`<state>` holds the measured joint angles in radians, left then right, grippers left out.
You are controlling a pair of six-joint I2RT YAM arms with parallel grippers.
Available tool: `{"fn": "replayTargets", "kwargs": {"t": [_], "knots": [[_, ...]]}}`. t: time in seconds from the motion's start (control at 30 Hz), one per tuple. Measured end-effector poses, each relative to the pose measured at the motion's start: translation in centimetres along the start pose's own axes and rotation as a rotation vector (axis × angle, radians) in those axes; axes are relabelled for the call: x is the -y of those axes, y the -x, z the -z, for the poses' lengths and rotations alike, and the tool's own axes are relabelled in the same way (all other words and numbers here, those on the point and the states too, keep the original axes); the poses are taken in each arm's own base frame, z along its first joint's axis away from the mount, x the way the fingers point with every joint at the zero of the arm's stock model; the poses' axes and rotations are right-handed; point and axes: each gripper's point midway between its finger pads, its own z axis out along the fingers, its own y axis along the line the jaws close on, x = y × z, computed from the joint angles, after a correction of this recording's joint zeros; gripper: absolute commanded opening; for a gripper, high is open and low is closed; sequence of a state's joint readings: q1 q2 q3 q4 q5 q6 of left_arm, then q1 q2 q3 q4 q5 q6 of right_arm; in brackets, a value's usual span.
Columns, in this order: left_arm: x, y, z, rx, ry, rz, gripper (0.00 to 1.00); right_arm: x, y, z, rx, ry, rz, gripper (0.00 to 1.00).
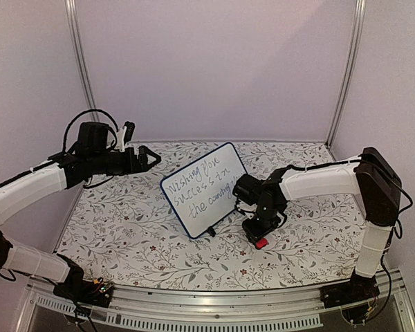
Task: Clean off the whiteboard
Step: Pick up the whiteboard eraser from the center of the board.
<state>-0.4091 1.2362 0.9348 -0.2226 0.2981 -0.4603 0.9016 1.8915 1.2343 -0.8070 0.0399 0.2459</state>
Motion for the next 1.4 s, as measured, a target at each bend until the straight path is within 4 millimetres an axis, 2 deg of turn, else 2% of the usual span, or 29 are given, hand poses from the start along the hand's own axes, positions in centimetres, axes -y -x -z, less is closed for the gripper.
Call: {"fn": "replayTargets", "kwargs": {"t": [0.27, 0.43, 0.77, 0.87, 1.03, 1.2, 1.4], "knots": [[-0.1, 0.0, 0.0, 0.001, 0.001, 0.001, 1.0, 0.1, -0.2, -0.1, -0.005, -0.001, -0.002, 0.41], [-0.1, 0.1, 0.0, 0.002, 0.003, 0.002, 1.0, 0.2, -0.1, -0.1, -0.005, -0.001, -0.002, 0.29], [-0.2, 0.0, 0.0, 0.001, 0.004, 0.003, 1.0, 0.2, -0.1, 0.0, -0.002, 0.0, -0.004, 0.17], [-0.3, 0.0, 0.0, 0.001, 0.005, 0.004, 1.0, 0.2, 0.1, 0.5, 0.014, 0.004, -0.004, 0.17], [-0.3, 0.1, 0.1, 0.002, 0.005, 0.005, 1.0, -0.3, 1.9, 3.5, 0.114, 0.024, 0.001, 0.18], [-0.3, 0.1, 0.1, 0.002, 0.002, 0.007, 1.0, -1.5, 6.0, 8.8, 0.31, 0.021, 0.022, 0.18], [-0.1, 0.0, 0.1, -0.004, -0.014, 0.007, 1.0, -3.0, 10.5, 13.6, 0.516, -0.001, 0.045, 0.18]]}}
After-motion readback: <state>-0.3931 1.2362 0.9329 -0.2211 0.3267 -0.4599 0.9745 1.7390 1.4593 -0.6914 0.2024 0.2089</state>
